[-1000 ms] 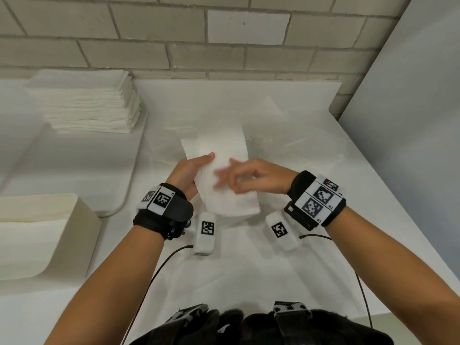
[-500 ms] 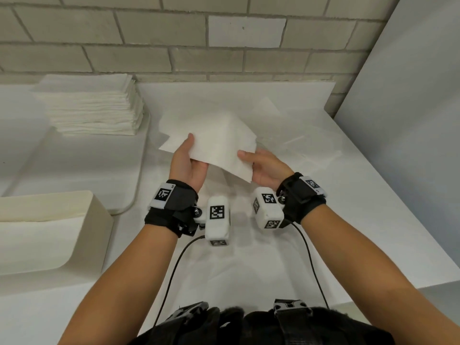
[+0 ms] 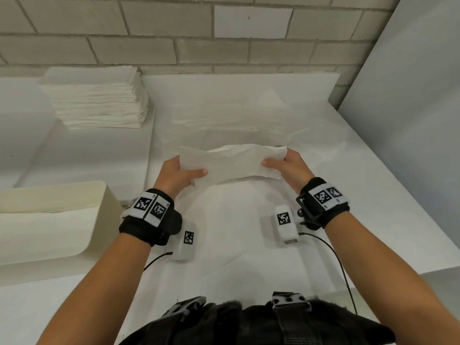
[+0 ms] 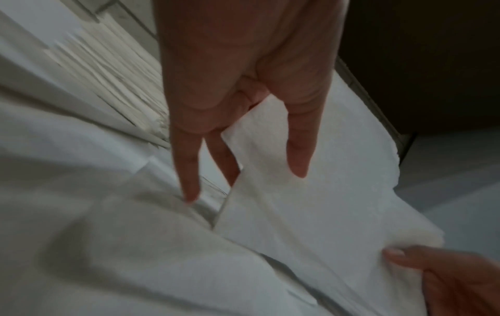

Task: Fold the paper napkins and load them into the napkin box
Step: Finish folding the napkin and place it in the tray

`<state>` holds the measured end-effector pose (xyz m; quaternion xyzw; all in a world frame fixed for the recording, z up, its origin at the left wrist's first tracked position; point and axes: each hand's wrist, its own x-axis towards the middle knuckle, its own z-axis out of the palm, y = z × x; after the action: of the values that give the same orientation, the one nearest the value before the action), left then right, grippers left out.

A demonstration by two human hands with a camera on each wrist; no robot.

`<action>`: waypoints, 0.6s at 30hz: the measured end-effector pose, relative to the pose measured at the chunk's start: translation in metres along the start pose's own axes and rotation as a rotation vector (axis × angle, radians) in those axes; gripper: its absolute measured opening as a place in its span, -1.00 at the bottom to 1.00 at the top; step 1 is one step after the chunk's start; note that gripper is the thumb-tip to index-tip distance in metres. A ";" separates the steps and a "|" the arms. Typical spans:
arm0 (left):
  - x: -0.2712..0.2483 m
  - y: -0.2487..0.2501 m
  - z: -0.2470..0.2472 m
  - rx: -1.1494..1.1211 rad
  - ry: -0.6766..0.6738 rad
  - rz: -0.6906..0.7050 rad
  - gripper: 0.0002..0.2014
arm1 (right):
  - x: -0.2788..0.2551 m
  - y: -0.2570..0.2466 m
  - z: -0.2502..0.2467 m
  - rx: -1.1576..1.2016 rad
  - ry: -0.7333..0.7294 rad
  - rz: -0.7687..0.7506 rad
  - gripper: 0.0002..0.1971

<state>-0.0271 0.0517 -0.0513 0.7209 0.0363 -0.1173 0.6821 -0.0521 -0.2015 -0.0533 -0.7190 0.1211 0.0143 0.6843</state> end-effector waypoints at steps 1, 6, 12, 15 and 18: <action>0.000 -0.001 0.000 0.028 0.009 0.016 -0.66 | -0.001 0.001 -0.001 -0.019 -0.002 -0.002 -0.66; 0.003 -0.004 0.002 0.110 0.051 0.004 -0.45 | -0.004 0.010 -0.003 -0.099 -0.039 0.024 -0.60; 0.003 -0.002 0.011 0.063 0.035 -0.048 -0.44 | 0.000 -0.001 0.000 -0.021 -0.022 -0.064 -0.74; 0.003 -0.001 0.012 0.071 0.035 -0.049 -0.20 | 0.003 0.002 -0.004 0.013 -0.095 -0.035 -0.65; 0.002 -0.003 0.015 0.086 -0.008 -0.033 -0.05 | 0.003 0.009 -0.003 -0.004 -0.167 0.040 -0.58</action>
<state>-0.0279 0.0370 -0.0554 0.7482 0.0406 -0.1329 0.6488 -0.0514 -0.2053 -0.0626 -0.7140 0.0778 0.0879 0.6903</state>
